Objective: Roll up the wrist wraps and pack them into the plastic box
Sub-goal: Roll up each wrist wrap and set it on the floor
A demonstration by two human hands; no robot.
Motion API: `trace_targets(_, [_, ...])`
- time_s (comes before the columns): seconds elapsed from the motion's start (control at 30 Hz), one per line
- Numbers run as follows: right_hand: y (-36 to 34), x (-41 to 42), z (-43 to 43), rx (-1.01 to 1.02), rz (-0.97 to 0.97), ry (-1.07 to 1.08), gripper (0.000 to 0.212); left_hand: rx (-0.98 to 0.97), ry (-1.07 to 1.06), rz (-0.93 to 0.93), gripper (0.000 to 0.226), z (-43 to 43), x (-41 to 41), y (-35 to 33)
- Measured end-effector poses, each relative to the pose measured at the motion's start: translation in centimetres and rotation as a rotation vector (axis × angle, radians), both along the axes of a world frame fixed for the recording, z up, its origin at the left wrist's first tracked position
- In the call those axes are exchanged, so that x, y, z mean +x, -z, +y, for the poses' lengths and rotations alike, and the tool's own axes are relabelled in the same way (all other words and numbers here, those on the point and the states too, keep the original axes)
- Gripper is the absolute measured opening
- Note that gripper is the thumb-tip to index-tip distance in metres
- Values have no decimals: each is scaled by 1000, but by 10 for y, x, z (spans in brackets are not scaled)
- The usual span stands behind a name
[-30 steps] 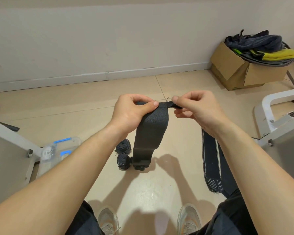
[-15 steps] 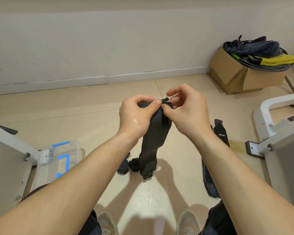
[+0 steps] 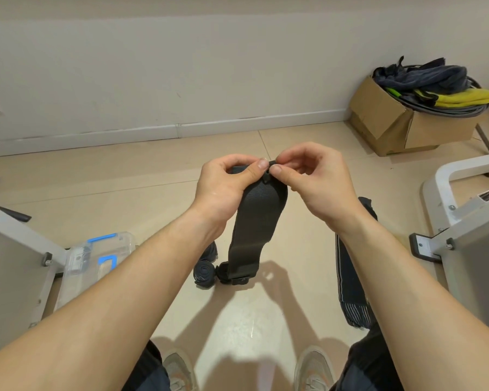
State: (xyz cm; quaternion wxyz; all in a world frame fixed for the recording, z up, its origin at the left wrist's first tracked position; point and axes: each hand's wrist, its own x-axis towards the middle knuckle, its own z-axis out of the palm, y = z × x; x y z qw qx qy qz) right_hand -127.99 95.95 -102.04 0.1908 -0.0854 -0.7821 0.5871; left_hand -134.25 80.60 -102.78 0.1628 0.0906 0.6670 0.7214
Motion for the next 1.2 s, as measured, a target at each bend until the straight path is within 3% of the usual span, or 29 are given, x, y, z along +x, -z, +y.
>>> trace_targets(0.13, [7,-3,5,65,-28,43,23,121,147,-214,30,-3,2,-3])
trace_targets(0.23, [9,-2,-1,-16,-52,-99,16,188,220,-280,45,-7,1,-6])
trace_targets(0.33, [12,-3,-8,-93,-20,-149,7,201,174,-240,28,-9,1,-5])
trace_targets(0.47, [11,-3,-11,-266,-15,-161,4,209,139,-97,27,-7,3,-4])
trace_targets(0.6, [7,-1,-6,-439,-47,-211,22,234,195,-50,25,-10,3,-6])
trace_targets(0.73, [5,1,-5,-402,-47,-259,26,211,253,-27,29,-14,1,-9])
trace_targets(0.97, [4,2,-6,-294,-71,-182,25,37,130,84,27,-12,3,-7])
trace_targets(1.07, [4,1,-5,-265,-80,-135,17,11,152,5,11,-13,5,-10])
trace_targets(1.2, [6,1,-4,-237,-94,-95,17,22,218,-109,7,-18,2,-12])
